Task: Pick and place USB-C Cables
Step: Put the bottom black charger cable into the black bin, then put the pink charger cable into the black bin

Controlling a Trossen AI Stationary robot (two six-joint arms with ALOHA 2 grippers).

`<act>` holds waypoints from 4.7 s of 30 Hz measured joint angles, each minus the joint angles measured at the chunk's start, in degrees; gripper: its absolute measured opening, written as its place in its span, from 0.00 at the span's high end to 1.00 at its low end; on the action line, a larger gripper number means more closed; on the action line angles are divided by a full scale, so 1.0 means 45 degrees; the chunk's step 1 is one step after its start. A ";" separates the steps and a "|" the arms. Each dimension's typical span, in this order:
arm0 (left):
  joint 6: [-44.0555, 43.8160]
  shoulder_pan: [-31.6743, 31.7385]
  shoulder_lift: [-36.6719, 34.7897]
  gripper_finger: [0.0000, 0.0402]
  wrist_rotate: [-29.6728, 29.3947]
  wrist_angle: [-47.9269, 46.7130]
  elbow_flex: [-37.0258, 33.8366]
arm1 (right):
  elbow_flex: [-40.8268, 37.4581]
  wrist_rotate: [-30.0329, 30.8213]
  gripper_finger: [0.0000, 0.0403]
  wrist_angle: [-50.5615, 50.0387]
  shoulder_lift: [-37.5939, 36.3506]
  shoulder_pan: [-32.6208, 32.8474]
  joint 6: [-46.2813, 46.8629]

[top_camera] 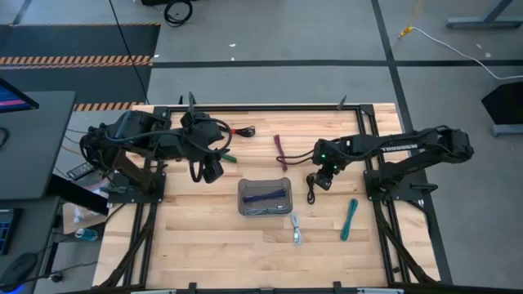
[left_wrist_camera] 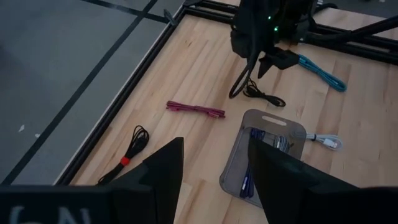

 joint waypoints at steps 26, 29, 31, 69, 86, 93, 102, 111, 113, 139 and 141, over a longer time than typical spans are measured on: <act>0.0002 0.0000 0.0000 0.54 0.0000 0.0000 0.0000 | 0.0010 -0.0867 0.96 0.1483 0.1651 -0.0688 -0.1352; -0.0003 0.0000 0.0000 0.54 0.0000 -0.0015 0.0000 | 0.0011 -0.0903 0.98 0.1437 0.1517 -0.0688 -0.1082; -0.0005 0.0000 0.0000 0.54 -0.0005 -0.0019 0.0000 | 0.0173 -0.0970 0.98 0.1060 0.1196 -0.0683 -0.0810; 0.0015 -0.0010 0.0010 0.54 -0.0005 -0.0136 0.0000 | 0.7218 0.6418 0.98 0.1224 0.2116 0.5212 0.6540; 0.0034 -0.0015 0.0010 0.54 0.0000 -0.0554 0.0000 | 0.7203 0.5613 0.98 -0.0221 0.5734 0.6024 1.0355; 0.0033 -0.0012 0.0010 0.54 -0.0002 -0.0549 0.0000 | 0.7203 0.5029 0.98 -0.0148 0.6460 0.5913 1.0078; 0.0029 -0.0012 0.0010 0.54 0.0000 -0.0549 0.0000 | 0.7203 0.5018 0.81 0.0448 0.6033 0.5908 0.8933; 0.0024 -0.0010 0.0010 0.54 0.0000 -0.0549 0.0000 | 0.7203 0.5864 0.77 0.0536 0.4749 0.5552 0.7655; 0.0027 -0.0013 0.0010 0.54 0.0000 -0.0549 0.0000 | 0.7203 0.6226 0.77 0.0491 0.4181 0.5072 0.7142; -0.0005 -0.0013 0.0010 0.54 -0.0001 -0.0544 0.0000 | 0.7203 0.2036 0.52 0.0366 0.5292 -0.0929 0.1903; -0.0005 -0.0011 0.0010 0.54 -0.0001 -0.0539 0.0000 | 0.7203 0.2046 0.50 0.0371 0.5667 -0.1172 0.1908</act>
